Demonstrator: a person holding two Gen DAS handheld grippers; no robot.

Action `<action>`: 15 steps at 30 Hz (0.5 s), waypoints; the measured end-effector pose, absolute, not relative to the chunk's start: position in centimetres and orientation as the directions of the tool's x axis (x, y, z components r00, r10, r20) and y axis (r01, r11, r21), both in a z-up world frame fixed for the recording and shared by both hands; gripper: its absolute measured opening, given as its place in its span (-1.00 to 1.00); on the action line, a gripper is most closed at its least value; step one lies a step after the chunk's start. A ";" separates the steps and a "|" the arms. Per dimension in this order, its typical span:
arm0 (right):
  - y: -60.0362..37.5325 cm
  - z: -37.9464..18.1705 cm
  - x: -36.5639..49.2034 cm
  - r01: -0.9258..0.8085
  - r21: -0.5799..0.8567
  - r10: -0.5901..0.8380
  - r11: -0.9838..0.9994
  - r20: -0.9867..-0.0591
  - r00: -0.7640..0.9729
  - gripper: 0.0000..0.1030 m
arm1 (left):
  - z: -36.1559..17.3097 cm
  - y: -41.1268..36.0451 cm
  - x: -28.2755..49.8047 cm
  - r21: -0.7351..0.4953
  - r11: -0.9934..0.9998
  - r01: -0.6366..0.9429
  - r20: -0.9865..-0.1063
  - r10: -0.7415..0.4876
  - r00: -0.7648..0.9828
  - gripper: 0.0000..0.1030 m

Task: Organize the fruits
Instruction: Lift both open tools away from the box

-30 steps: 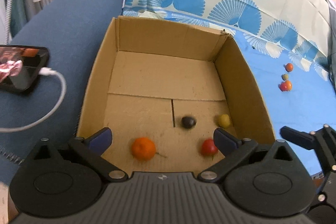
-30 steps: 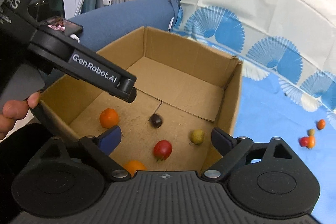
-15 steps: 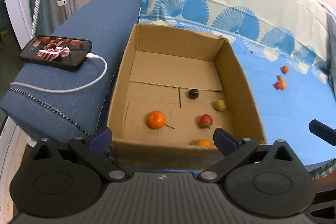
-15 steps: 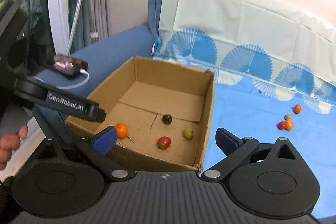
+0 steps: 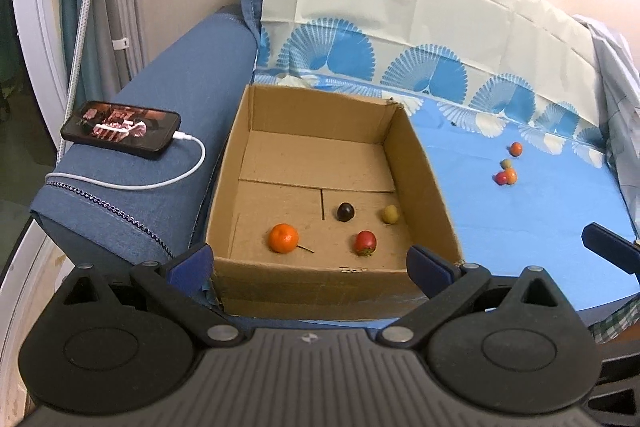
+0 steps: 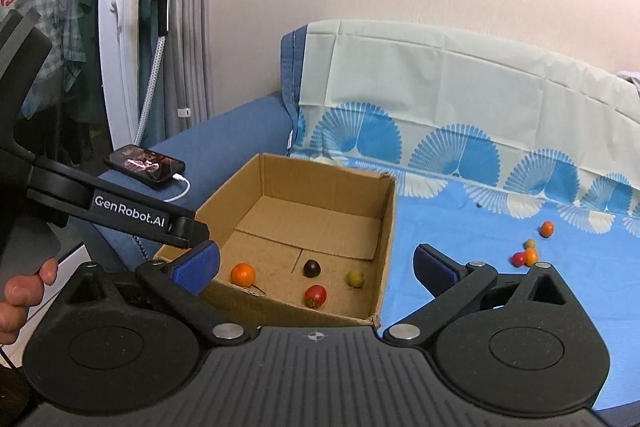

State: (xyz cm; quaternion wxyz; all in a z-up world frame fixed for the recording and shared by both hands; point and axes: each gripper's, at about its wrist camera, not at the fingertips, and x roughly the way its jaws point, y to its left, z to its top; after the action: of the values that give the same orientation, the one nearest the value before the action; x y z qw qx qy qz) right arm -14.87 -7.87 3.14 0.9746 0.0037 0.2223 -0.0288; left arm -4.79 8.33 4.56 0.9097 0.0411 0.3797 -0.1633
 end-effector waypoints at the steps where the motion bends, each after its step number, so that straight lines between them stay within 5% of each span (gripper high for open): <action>1: -7.8 3.2 -15.1 0.058 -0.007 -0.055 0.998 -0.429 0.902 0.98 | 4.7 8.3 -5.0 -0.048 0.943 0.330 -0.700 -0.268 0.662 0.99; 15: -7.6 3.6 -16.2 0.053 -0.002 -0.049 0.999 -0.403 0.914 0.98 | 5.4 8.8 -5.9 -0.040 0.942 0.333 -0.684 -0.269 0.678 0.99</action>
State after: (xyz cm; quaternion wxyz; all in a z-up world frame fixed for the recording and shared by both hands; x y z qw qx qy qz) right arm -16.19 -7.57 3.65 0.9782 0.0047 0.2059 -0.0260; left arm -5.91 8.84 5.36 0.9149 0.0438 0.3660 -0.1645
